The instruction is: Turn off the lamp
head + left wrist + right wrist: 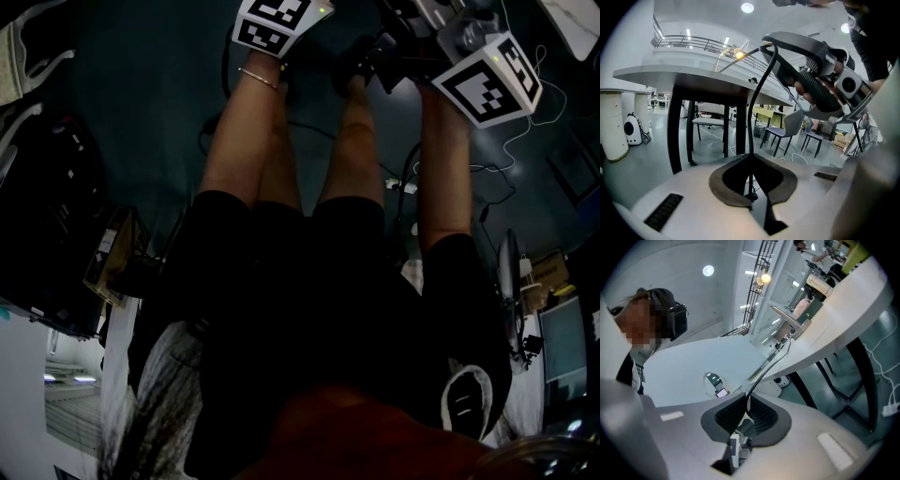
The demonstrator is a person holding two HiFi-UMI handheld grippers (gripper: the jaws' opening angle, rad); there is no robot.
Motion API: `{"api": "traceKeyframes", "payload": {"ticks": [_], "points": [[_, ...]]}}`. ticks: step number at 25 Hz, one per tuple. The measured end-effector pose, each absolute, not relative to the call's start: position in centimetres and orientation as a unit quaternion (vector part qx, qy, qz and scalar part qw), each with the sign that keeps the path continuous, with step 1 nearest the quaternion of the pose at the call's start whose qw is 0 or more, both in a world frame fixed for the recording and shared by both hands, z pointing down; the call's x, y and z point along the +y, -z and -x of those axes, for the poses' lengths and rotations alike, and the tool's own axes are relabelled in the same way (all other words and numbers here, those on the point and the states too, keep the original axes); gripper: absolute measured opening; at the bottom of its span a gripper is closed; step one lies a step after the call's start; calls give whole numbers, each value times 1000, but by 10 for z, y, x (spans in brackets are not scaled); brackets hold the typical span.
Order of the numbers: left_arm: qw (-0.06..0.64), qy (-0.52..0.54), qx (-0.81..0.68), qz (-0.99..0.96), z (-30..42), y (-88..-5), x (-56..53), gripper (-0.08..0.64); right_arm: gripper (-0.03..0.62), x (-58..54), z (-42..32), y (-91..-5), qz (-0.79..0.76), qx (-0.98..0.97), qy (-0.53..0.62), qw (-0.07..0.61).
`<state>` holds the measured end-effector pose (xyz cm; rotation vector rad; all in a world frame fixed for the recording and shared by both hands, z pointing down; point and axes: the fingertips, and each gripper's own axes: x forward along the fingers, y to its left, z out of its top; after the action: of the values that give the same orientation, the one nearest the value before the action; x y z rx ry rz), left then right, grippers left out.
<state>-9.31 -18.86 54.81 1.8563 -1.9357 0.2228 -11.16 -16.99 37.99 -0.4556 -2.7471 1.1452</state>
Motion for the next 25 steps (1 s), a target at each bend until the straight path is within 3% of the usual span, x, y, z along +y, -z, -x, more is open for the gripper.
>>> {"api": "traceKeyframes", "payload": {"ticks": [9, 14, 25], "points": [[235, -31, -704, -670, 90, -539, -178, 22, 46, -173, 99, -394, 127, -952, -264, 88], [235, -6, -701, -673, 87, -531, -174, 23, 140, -178, 97, -399, 114, -958, -246, 93], [220, 33, -704, -674, 84, -496, -164, 21, 144, -187, 78, -410, 102, -964, -226, 96]]}}
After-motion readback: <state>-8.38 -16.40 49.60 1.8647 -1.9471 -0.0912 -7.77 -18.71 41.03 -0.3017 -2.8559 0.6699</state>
